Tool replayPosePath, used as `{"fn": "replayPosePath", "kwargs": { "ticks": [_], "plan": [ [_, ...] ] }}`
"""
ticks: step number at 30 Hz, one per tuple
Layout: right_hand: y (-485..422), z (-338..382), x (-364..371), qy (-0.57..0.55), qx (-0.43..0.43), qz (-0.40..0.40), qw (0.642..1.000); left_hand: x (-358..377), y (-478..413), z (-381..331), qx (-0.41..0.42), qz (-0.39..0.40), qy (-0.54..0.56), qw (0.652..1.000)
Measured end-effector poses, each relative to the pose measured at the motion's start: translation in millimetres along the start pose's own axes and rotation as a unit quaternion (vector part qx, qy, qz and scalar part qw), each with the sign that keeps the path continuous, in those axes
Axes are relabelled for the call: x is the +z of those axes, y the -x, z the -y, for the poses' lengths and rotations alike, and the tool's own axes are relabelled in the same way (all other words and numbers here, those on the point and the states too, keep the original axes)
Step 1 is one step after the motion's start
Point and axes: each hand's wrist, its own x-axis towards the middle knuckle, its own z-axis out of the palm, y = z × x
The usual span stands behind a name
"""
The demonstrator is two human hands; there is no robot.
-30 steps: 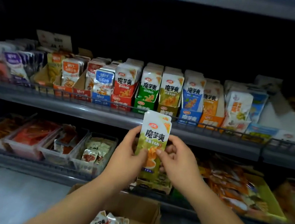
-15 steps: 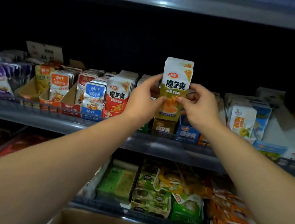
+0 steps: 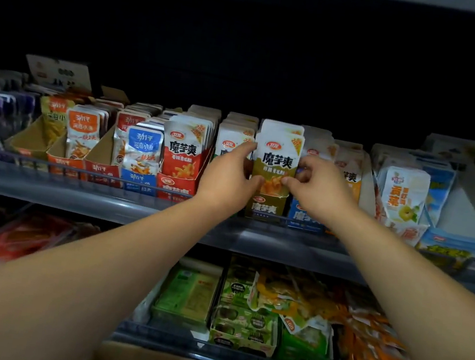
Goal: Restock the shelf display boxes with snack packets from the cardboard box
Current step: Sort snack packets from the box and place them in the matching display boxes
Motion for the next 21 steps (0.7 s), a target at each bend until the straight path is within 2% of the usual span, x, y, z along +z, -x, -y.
{"fn": "replayPosePath", "kwargs": {
  "ticks": [3,7,13,21],
  "plan": [
    [3.3,-2.5,4.4,-0.003,-0.003,0.01,1.0,5.7,4.3,5.3,-0.017,0.004,-0.059,0.998],
    [5.9,-0.3,8.2,-0.029,0.001,-0.009,1.0,6.5,4.2,6.3,-0.048,-0.003,-0.047,0.998],
    [-2.2,3.1,7.8,0.022,0.01,-0.012,1.0,6.6,0.2,10.8,-0.094,0.02,-0.032,0.995],
    [-3.8,3.7,11.2,0.037,0.023,-0.019,0.999,5.7,0.6,12.4,-0.09,0.029,-0.033,0.995]
  ]
}}
